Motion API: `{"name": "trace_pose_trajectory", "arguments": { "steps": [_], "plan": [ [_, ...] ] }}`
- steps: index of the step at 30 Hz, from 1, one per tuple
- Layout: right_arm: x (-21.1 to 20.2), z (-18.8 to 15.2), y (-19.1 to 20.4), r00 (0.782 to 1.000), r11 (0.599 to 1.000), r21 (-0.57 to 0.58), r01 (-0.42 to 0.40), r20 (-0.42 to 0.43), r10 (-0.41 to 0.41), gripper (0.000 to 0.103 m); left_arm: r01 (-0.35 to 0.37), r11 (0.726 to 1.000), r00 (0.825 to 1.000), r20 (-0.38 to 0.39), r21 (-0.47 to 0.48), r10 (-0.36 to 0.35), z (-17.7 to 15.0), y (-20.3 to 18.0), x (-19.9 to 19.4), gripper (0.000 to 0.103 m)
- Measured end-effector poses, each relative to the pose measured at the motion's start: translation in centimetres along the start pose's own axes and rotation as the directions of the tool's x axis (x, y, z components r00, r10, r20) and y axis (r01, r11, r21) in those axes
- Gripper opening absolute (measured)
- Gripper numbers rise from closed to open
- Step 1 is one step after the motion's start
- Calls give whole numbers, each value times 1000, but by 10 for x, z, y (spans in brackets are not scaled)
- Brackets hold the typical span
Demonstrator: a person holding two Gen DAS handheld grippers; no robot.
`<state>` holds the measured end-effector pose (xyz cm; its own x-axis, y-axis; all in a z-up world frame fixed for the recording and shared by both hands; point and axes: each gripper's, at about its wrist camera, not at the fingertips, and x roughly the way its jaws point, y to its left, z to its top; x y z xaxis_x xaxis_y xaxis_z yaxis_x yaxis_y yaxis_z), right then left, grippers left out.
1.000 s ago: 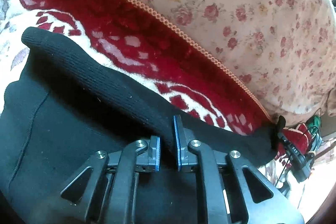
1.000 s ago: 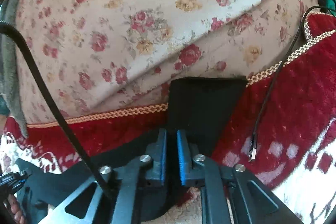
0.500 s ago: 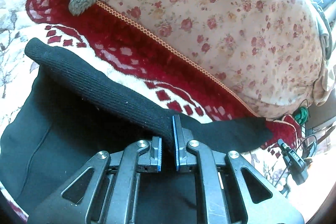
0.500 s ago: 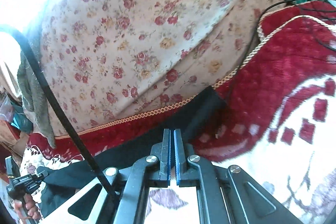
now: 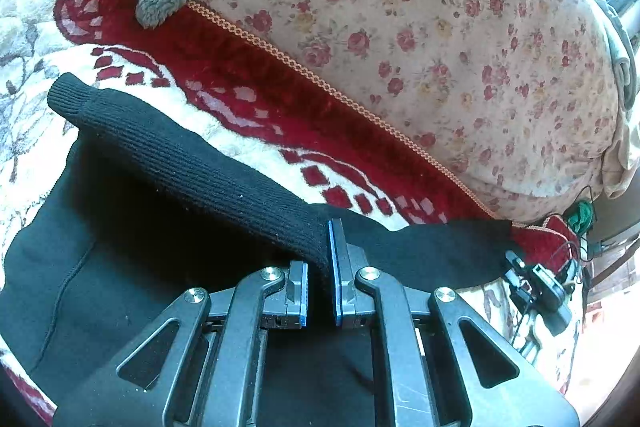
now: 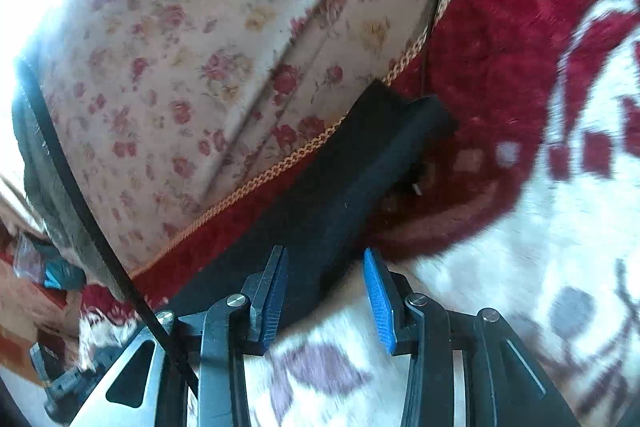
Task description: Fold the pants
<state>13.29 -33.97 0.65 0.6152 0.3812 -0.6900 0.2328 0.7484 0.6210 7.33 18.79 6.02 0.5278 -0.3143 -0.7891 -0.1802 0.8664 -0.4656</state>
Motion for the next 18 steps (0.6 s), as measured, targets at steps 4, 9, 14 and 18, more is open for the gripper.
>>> {"name": "trace_pose_trajectory", "arguments": {
  "steps": [4,9,14,18],
  "plan": [
    [9,3,-7,998,997,50,-61,33,59,5,6,1000,1000,-4,-2,-6,1,2,-1,8],
    [-21,-4,1,991,994,-6,-109,72,109,5,13,1000,1000,4,-7,-13,-1,4,-8,8],
    [-63,-14,2,981,989,-27,-148,121,150,5,26,1000,1000,15,4,-26,-8,2,-23,8],
    [-92,-28,3,975,983,-44,-177,131,182,5,34,999,999,24,22,-35,-16,2,-37,8]
  ]
}}
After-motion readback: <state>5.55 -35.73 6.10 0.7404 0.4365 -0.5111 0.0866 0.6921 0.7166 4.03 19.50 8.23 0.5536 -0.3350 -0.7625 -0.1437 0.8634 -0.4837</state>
